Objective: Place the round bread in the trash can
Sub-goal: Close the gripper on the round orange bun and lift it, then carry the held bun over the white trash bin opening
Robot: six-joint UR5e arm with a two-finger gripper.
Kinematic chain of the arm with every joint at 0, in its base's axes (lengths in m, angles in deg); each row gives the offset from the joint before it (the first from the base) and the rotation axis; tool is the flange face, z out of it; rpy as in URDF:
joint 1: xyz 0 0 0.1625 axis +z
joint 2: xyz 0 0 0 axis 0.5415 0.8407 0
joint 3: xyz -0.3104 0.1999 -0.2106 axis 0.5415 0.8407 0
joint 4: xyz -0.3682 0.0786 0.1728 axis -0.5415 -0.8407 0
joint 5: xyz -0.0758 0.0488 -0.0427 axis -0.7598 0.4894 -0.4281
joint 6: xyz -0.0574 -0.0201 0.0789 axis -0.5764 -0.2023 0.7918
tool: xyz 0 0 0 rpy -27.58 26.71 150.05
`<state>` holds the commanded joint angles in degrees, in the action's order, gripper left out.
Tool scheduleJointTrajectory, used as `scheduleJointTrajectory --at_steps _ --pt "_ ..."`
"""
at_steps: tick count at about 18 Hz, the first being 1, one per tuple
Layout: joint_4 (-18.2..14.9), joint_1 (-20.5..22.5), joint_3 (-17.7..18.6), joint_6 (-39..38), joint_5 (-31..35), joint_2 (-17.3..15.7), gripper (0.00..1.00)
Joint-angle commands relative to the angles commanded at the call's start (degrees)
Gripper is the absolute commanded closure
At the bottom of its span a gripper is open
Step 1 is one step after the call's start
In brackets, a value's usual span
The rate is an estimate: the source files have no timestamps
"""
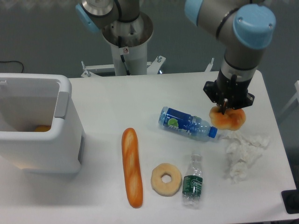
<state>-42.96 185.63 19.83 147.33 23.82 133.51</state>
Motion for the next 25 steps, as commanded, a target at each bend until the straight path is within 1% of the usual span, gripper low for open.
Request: scheduleJointTrajectory --at_steps 5,9,13,15,19,20,22,25 --pt "0.0 -2.8 0.0 -5.0 -4.3 -4.3 1.00" --pt "0.1 -6.7 0.2 -10.8 -6.9 -7.1 1.00" --pt "0.2 -10.8 1.6 -14.2 -10.0 -10.2 1.00" --pt "0.9 -14.1 1.8 -17.8 -10.7 -10.3 1.00" --pt "5.0 -22.6 3.9 -24.0 -10.7 -10.2 1.00" --pt "5.7 -24.3 3.9 -25.5 -10.8 -10.1 1.00" --pt "6.2 -27.9 3.9 -27.4 -10.8 -10.1 1.00" --pt "6.7 -31.9 4.0 -29.6 -10.8 -9.6 1.00"
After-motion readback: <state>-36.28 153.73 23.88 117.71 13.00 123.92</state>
